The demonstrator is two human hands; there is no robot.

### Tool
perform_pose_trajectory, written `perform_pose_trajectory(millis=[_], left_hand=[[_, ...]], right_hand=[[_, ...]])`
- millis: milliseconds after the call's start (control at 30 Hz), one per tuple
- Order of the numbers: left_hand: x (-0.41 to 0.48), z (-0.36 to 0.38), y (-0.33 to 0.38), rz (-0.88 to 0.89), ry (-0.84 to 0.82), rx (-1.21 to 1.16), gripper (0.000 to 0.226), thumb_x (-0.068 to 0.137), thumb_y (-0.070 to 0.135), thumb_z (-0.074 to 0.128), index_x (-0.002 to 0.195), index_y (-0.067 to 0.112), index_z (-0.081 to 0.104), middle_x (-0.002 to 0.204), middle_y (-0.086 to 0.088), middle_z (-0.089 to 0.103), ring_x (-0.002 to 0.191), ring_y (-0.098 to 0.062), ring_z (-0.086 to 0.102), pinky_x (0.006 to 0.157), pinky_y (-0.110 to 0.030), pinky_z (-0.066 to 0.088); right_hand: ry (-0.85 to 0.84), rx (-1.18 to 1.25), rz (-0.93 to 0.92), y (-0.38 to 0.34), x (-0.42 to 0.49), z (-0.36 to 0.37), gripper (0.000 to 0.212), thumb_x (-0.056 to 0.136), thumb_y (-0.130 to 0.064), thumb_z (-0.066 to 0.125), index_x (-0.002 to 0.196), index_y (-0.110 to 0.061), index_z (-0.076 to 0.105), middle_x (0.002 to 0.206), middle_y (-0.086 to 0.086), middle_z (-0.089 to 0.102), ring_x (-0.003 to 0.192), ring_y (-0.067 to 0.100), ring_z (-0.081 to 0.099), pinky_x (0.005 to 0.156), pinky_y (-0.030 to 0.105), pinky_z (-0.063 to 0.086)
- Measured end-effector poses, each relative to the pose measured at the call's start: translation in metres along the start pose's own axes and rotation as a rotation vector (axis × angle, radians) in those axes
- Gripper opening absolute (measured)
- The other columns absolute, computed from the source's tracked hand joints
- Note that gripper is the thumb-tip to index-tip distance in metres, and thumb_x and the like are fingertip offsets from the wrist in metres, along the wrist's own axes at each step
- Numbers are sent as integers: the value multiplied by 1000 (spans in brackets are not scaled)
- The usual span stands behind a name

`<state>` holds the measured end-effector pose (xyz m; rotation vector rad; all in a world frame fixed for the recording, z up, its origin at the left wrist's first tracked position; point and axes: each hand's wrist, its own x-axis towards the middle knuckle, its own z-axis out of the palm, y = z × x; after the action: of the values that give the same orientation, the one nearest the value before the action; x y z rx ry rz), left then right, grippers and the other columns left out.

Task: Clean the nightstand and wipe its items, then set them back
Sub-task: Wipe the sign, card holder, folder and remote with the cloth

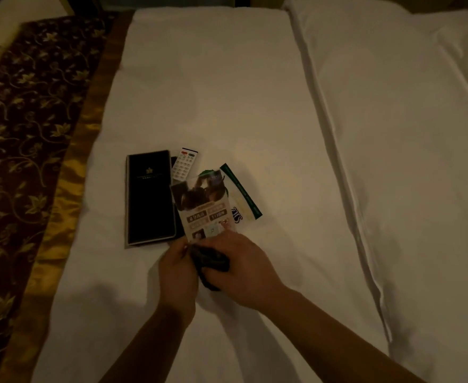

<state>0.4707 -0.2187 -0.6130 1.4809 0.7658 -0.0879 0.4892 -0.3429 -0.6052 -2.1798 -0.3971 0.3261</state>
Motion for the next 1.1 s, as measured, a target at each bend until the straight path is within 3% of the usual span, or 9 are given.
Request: perform_pose_trajectory(millis=[167, 300, 400, 467, 533, 700, 800, 933, 1100], left_hand=[[-14, -4, -4, -53, 5, 30, 22, 101, 17, 51, 110, 18, 71, 111, -6, 73, 103, -26, 69, 93, -49, 55], [-23, -2, -11, -40, -17, 29, 26, 102, 15, 48, 107, 21, 73, 98, -4, 78, 88, -23, 74, 75, -38, 61], [-28, -4, -13, -77, -46, -10, 29, 102, 10, 47, 102, 21, 74, 88, 1, 79, 77, -15, 75, 57, -25, 58], [-32, -10, -12, -79, -72, 9, 29, 102, 15, 49, 98, 24, 76, 85, 1, 79, 74, -15, 75, 54, -25, 57], [-37, -15, -10, -31, -148, 75, 34, 102, 21, 48, 93, 33, 78, 87, 0, 79, 75, -18, 76, 55, -24, 58], [-39, -16, -8, -10, -199, 96, 34, 102, 20, 49, 89, 30, 79, 85, -2, 79, 73, -17, 75, 55, -22, 55], [-41, -15, -6, -20, -224, 139, 32, 103, 22, 48, 93, 27, 78, 88, -2, 79, 82, -23, 75, 67, -32, 59], [-37, -22, -4, -49, -179, 45, 32, 103, 17, 44, 101, 16, 76, 89, -4, 79, 80, -16, 75, 63, -26, 58], [-44, -33, -12, -31, -240, 78, 40, 100, 15, 50, 78, 29, 81, 79, 0, 78, 70, -14, 73, 53, -17, 53]], right_hand=[[-51, -282, 134, 29, -19, -23, 31, 85, -45, 58, 114, -38, 64, 97, -4, 60, 88, 17, 58, 73, 33, 52], [112, -185, 88, 20, -21, -22, 35, 79, -44, 56, 113, -39, 63, 95, -6, 60, 84, 14, 57, 69, 29, 49], [18, -206, -54, 5, -20, -11, 41, 79, -47, 53, 119, -40, 60, 106, -9, 60, 94, 13, 56, 71, 30, 50], [94, -285, 51, 16, -13, -19, 41, 84, -41, 54, 125, -40, 57, 112, -6, 58, 98, 18, 57, 73, 30, 51], [246, -309, 220, 26, -10, -29, 39, 86, -36, 56, 125, -38, 58, 106, -4, 57, 94, 19, 59, 71, 31, 51], [232, -246, 60, 7, -13, -15, 39, 83, -38, 58, 121, -33, 61, 103, -4, 59, 90, 17, 59, 67, 32, 52], [315, -107, 263, 3, -3, -17, 38, 85, -32, 62, 122, -32, 62, 104, -1, 57, 93, 19, 60, 71, 30, 50], [102, -183, 69, -18, -37, -1, 41, 77, -43, 56, 118, -42, 62, 112, -9, 56, 97, 12, 56, 72, 28, 51], [-175, -189, 90, -11, -56, -17, 36, 75, -47, 55, 109, -43, 67, 97, -19, 55, 83, 7, 56, 66, 25, 50]])
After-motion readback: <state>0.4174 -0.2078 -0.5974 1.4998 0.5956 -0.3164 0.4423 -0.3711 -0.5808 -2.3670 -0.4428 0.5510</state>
